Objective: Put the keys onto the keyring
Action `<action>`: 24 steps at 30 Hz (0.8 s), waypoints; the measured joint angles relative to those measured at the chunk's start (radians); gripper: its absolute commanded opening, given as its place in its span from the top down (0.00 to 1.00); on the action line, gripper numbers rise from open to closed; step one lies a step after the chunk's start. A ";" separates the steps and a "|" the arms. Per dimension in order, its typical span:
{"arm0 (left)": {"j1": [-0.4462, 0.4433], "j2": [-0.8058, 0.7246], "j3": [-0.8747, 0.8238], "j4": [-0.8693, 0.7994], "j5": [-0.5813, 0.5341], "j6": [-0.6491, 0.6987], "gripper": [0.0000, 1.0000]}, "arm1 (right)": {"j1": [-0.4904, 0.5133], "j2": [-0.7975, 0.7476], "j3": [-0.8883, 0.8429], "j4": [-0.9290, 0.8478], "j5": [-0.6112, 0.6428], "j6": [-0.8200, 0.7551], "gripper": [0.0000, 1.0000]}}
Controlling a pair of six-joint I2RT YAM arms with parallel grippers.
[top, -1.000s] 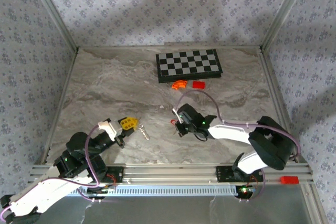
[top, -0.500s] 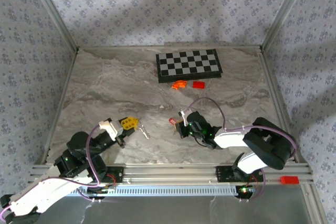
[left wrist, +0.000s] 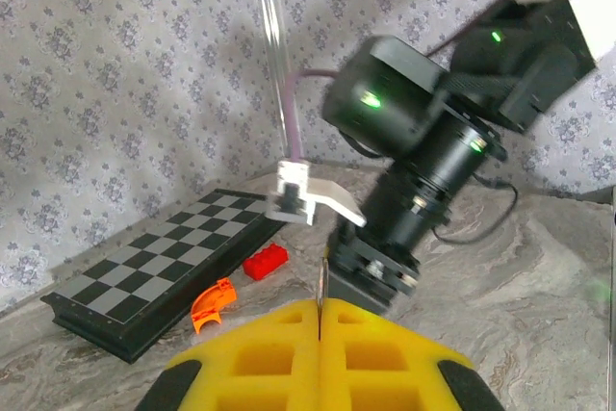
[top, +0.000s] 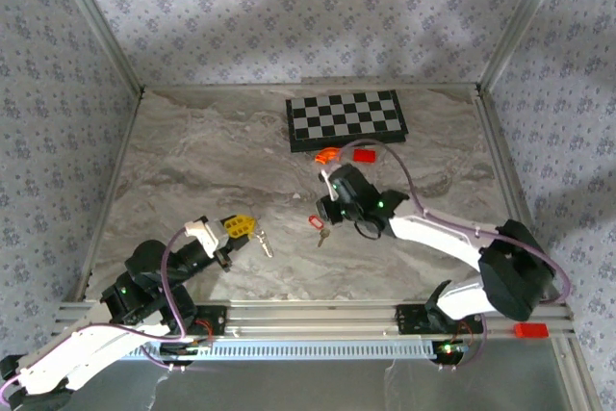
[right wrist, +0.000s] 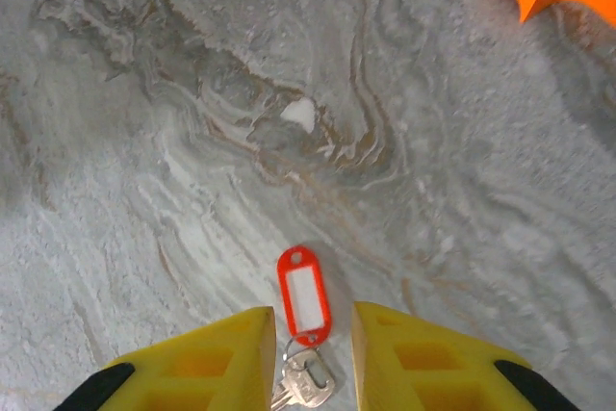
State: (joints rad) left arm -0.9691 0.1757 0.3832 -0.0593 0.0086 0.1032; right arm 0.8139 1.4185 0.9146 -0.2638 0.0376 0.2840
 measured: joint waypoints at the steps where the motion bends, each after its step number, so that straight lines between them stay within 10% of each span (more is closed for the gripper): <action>1: 0.000 0.000 0.000 -0.002 -0.003 0.000 1.00 | -0.001 0.032 0.054 -0.054 0.000 -0.005 0.72; 24: 0.000 -0.030 0.000 -0.028 -0.104 -0.003 1.00 | 0.116 0.467 0.369 -0.472 0.011 -0.030 0.86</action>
State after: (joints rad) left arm -0.9691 0.1455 0.3832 -0.0872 -0.0952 0.1001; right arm 0.9302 1.8851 1.2835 -0.7357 0.0486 0.2539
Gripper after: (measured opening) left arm 0.043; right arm 0.159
